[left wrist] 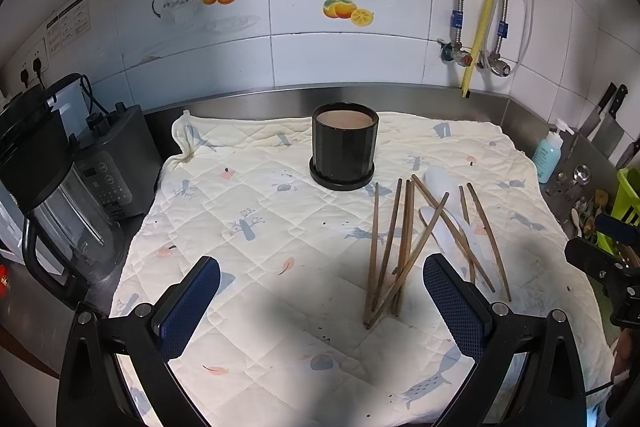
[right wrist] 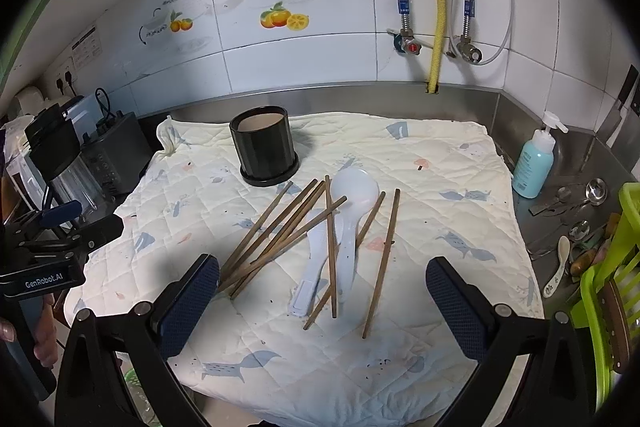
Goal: Organize utensils
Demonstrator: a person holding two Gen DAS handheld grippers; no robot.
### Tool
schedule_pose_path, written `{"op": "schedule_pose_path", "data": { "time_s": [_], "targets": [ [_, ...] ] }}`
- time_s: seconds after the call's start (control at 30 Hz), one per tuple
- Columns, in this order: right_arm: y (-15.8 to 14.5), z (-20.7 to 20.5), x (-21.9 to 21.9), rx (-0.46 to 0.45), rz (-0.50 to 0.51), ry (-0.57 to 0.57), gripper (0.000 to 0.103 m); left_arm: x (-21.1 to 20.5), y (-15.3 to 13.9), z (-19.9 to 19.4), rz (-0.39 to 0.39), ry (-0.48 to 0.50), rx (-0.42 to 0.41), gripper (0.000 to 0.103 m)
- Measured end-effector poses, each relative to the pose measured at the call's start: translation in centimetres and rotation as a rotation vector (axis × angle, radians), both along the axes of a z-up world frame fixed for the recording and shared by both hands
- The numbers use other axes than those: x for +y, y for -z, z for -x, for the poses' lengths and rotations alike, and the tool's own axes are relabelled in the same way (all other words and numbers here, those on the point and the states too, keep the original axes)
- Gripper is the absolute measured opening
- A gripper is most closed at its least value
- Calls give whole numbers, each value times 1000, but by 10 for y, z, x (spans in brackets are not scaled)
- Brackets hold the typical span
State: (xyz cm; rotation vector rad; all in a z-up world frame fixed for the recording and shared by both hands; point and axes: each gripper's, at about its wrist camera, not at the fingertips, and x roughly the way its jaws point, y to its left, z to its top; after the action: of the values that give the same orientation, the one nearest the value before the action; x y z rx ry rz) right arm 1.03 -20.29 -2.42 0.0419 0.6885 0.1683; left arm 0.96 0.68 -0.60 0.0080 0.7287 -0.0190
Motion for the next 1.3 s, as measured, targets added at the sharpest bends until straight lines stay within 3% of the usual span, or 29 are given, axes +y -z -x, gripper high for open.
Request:
{"op": "schedule_pose_path", "data": {
  "time_s": [0.67,1.2,1.3],
  "targets": [
    [3,-10,6,17,3,-2,103,6,5,-10,1,-8,18,103],
    [12,-25,-1,65,-19,2,85,-2,14,-38,-13,46,46,103],
    [13,-27,-2,71,-21,8,84,-10,18,-46,-17,73,53,97]
  ]
}}
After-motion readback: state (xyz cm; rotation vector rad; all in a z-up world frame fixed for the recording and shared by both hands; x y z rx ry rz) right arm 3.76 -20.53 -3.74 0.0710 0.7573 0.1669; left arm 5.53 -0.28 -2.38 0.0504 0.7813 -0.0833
